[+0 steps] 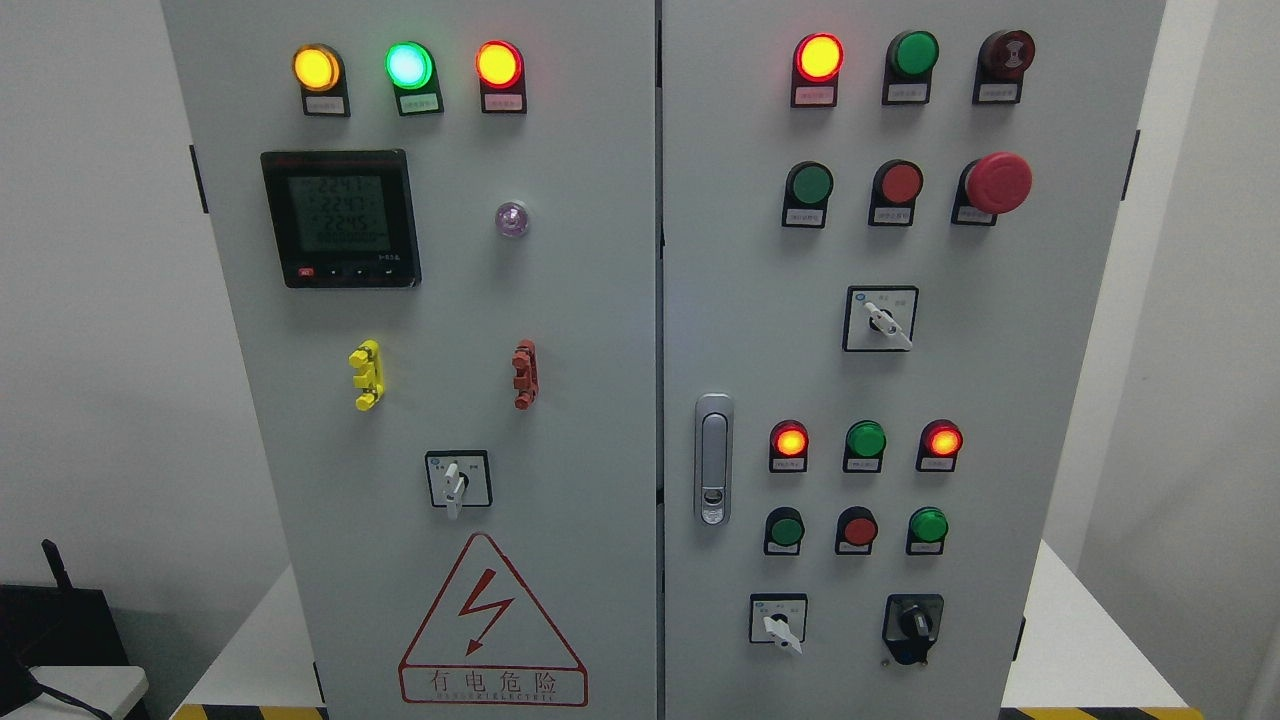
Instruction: Turn on light switch 1
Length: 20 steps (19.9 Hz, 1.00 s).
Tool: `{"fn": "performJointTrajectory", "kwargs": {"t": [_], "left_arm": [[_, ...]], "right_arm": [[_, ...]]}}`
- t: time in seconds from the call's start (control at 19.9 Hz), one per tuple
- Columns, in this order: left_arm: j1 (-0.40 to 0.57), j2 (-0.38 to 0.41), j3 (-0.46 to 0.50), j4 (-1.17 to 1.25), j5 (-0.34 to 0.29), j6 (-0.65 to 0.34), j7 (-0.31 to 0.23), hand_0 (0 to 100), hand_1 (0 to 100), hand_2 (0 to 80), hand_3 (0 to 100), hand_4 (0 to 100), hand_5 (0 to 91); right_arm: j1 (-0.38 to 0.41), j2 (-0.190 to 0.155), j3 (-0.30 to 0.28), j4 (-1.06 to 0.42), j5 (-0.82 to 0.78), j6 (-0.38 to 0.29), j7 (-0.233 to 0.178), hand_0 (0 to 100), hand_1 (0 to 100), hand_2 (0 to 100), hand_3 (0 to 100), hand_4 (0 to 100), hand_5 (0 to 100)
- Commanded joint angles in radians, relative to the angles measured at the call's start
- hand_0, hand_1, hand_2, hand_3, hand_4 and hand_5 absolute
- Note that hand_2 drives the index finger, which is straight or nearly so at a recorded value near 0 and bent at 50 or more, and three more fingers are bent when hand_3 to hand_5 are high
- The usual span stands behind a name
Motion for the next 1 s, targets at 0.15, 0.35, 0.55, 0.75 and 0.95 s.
{"fn": "performJointTrajectory", "kwargs": {"t": [0.15, 0.35, 0.55, 0.75, 0.95], "left_arm": [[0.033, 0.023, 0.306, -0.445, 0.001, -0.076, -0.008, 42, 6, 3.5, 20, 28, 0.0], [0.033, 0.029, 0.345, -0.595, 0.007, -0.083, -0.008, 42, 5, 8.5, 25, 33, 1.2], [0.033, 0.048, 0.352, -0.755, 0.042, -0.081, -0.011, 44, 4, 11.0, 29, 37, 4.4], [0.025, 0.048, 0.364, -0.91, 0.053, -0.081, -0.011, 45, 2, 15.7, 34, 44, 12.8], [0.007, 0.06, 0.362, -1.028, 0.073, -0.081, -0.013, 45, 2, 23.9, 41, 52, 22.8]], "right_arm": [[0.0, 0.0, 0.0, 0.0, -0.018, 0.001, -0.001, 12, 39, 0, 0, 0, 0], [0.0, 0.0, 0.0, -0.001, -0.017, 0.001, -0.001, 12, 39, 0, 0, 0, 0], [0.0, 0.0, 0.0, 0.0, -0.017, 0.001, -0.001, 12, 39, 0, 0, 0, 0], [0.0, 0.0, 0.0, 0.0, -0.017, 0.001, -0.001, 12, 39, 0, 0, 0, 0], [0.001, 0.0, 0.0, 0.0, -0.017, 0.001, -0.001, 12, 39, 0, 0, 0, 0]]}}
